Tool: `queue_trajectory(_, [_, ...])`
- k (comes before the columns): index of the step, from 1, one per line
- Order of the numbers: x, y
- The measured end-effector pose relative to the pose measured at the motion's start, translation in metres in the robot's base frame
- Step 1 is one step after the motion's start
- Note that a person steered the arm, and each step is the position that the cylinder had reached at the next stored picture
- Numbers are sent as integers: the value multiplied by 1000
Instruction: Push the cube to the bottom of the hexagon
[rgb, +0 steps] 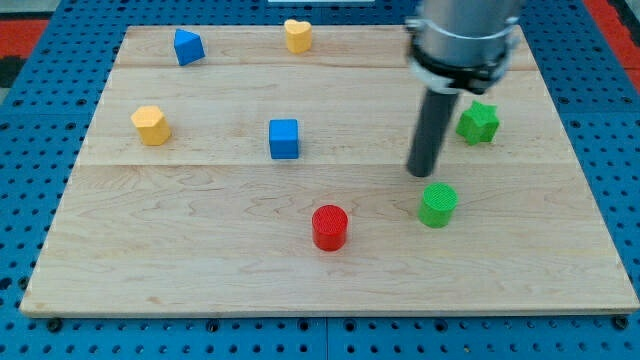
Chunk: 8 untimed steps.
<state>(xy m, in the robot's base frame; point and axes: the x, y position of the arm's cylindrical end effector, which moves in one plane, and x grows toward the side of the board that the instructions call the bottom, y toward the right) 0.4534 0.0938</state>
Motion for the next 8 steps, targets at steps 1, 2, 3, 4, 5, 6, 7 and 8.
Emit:
queue_trajectory(1, [40,42])
queue_trajectory(2, [70,98])
queue_trajectory(3, [29,104])
queue_trajectory(4, [7,61])
queue_trajectory(5, [7,30])
queue_trajectory(6, [7,30])
queue_trajectory(7, [7,24])
queue_trajectory(8, [7,21])
